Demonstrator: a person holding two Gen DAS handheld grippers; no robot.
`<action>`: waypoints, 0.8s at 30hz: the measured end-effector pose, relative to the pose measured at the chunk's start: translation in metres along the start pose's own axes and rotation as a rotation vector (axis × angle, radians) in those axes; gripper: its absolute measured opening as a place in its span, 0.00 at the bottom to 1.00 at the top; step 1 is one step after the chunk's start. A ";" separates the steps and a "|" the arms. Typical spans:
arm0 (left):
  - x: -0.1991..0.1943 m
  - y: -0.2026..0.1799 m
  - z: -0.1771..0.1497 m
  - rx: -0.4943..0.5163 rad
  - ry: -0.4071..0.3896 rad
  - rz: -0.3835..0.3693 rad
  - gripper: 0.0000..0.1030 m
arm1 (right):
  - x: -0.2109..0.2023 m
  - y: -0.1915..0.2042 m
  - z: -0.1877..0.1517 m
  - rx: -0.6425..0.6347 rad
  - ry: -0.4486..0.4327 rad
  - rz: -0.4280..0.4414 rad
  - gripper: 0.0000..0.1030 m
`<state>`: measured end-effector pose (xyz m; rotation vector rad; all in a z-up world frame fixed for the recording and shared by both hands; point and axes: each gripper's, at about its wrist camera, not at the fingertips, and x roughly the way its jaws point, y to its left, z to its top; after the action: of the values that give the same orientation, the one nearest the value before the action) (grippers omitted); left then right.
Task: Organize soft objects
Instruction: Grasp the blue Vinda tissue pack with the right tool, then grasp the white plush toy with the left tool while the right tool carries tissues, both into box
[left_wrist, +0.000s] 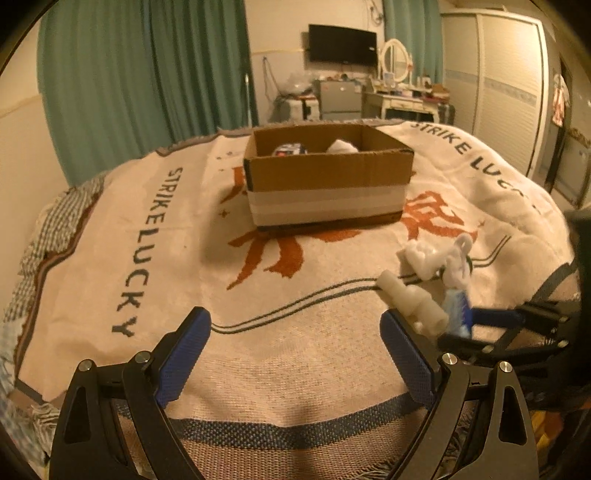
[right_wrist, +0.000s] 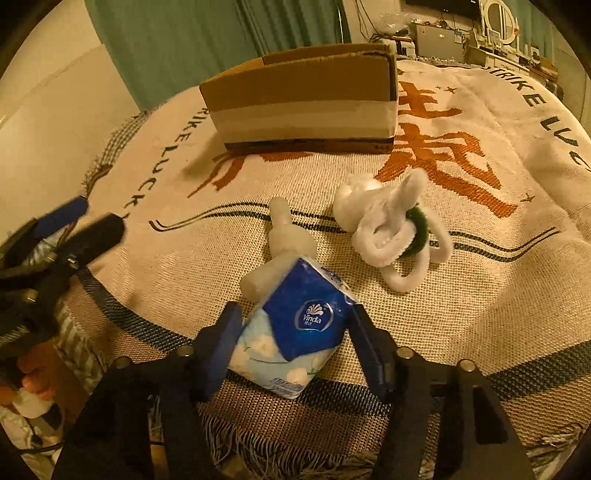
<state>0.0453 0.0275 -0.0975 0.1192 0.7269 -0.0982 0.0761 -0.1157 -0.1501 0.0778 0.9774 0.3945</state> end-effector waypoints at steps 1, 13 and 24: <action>0.001 -0.003 0.000 0.008 0.002 -0.004 0.91 | -0.004 0.000 0.000 -0.002 -0.010 -0.005 0.52; 0.029 -0.047 -0.004 0.060 0.077 -0.109 0.91 | -0.058 -0.031 0.014 0.020 -0.145 -0.118 0.45; 0.081 -0.094 -0.002 0.152 0.183 -0.169 0.68 | -0.048 -0.061 0.021 0.038 -0.131 -0.144 0.45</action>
<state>0.0922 -0.0695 -0.1604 0.2140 0.9116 -0.3070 0.0872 -0.1866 -0.1153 0.0668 0.8550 0.2354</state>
